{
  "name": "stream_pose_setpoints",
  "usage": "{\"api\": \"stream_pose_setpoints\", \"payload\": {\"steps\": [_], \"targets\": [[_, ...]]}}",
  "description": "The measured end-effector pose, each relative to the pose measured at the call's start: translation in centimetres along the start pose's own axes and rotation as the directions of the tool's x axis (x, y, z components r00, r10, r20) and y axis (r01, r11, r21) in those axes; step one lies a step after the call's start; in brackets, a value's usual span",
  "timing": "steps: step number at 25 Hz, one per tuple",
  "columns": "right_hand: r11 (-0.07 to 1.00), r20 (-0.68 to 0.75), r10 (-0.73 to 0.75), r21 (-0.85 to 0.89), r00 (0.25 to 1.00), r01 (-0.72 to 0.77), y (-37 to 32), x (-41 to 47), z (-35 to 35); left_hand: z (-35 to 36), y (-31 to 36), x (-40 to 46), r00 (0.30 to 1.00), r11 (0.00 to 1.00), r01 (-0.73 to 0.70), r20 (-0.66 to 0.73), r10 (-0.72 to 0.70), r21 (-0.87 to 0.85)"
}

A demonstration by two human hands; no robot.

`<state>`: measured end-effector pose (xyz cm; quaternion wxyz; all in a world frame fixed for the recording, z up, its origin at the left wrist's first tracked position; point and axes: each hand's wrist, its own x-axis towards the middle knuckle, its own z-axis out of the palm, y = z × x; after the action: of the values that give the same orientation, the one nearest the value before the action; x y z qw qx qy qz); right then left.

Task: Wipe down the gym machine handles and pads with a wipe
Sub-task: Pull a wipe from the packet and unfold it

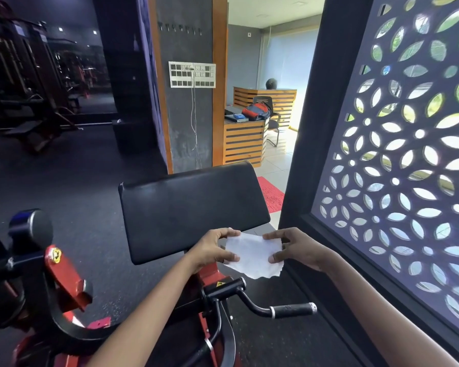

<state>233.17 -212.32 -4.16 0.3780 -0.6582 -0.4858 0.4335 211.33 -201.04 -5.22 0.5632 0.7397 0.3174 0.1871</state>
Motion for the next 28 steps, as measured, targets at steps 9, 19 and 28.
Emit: {"api": "stream_pose_setpoints", "payload": {"steps": [9, 19, 28], "targets": [[0.942, -0.17, -0.156, -0.323, 0.973, 0.094, 0.0, -0.6, -0.2, 0.9, -0.9, 1.3, 0.99, 0.959, -0.025, -0.129, 0.064, 0.281], [0.904, -0.299, 0.095, 0.424, 0.95, 0.043, 1.3, -0.6, 1.6, 4.6, -0.7, 1.2, 0.981, 0.845, 0.17, 0.001, -0.196, -0.506], [0.993, -0.35, -0.064, -0.12, 0.935, 0.023, 2.8, 0.9, 1.9, 5.7, -1.4, 1.4, 0.976, 0.929, 0.187, -0.042, -0.211, -0.32]]}}
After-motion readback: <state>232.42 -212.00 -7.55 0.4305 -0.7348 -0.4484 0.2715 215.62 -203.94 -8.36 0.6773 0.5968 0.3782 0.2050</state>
